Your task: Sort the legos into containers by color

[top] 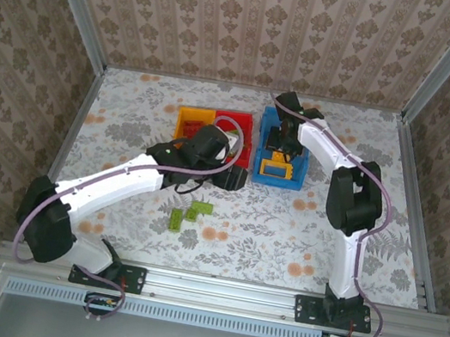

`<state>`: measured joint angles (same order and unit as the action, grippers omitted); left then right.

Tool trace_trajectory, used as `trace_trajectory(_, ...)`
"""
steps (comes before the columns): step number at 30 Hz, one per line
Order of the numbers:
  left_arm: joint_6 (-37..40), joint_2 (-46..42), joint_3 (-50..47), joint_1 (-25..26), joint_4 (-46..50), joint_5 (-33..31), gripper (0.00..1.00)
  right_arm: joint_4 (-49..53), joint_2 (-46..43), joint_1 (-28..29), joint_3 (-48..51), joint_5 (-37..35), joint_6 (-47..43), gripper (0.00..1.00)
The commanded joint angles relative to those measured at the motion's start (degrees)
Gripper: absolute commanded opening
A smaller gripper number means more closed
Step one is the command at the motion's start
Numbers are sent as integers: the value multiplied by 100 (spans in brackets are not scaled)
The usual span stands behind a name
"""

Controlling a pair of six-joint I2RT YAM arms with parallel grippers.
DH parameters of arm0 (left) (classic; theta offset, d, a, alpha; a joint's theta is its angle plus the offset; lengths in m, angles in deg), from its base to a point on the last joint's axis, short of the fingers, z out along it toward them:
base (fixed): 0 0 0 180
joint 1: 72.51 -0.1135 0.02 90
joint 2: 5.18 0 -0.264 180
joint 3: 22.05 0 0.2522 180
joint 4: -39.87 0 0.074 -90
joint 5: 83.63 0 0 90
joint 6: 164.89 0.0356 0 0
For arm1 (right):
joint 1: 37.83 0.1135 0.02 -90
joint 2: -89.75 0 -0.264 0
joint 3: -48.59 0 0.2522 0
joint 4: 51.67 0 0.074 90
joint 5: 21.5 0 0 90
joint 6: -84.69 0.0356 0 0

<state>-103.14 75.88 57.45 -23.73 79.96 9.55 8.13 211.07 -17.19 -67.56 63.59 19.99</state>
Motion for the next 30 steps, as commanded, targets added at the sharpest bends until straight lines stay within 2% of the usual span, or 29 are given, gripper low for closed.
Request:
trace_trajectory(1,-47,75,232,27,180,-326,73,111,-106,-27,-98,117,-168,59)
trace_trajectory(3,-129,64,183,23,320,-450,73,28,-390,-30,66,8,-189,64)
trace_trajectory(7,-299,8,-22,7,746,-623,74,-129,-1113,-31,469,-37,-167,66)
trace_trajectory(12,-622,-115,-484,-17,1402,-888,75,-879,-2449,333,1779,208,-451,69)
trace_trajectory(18,-1309,-466,-1054,-179,2133,-1065,76,-1794,-3660,1210,3538,1397,-1104,73)
trace_trajectory(23,-1837,-870,-1573,-204,2513,-733,76,-1934,-3857,1738,4146,2157,-1043,73)
trace_trajectory(30,-2092,-1096,-2136,-62,2558,-474,78,-2215,-3882,2085,4504,2981,-862,74)
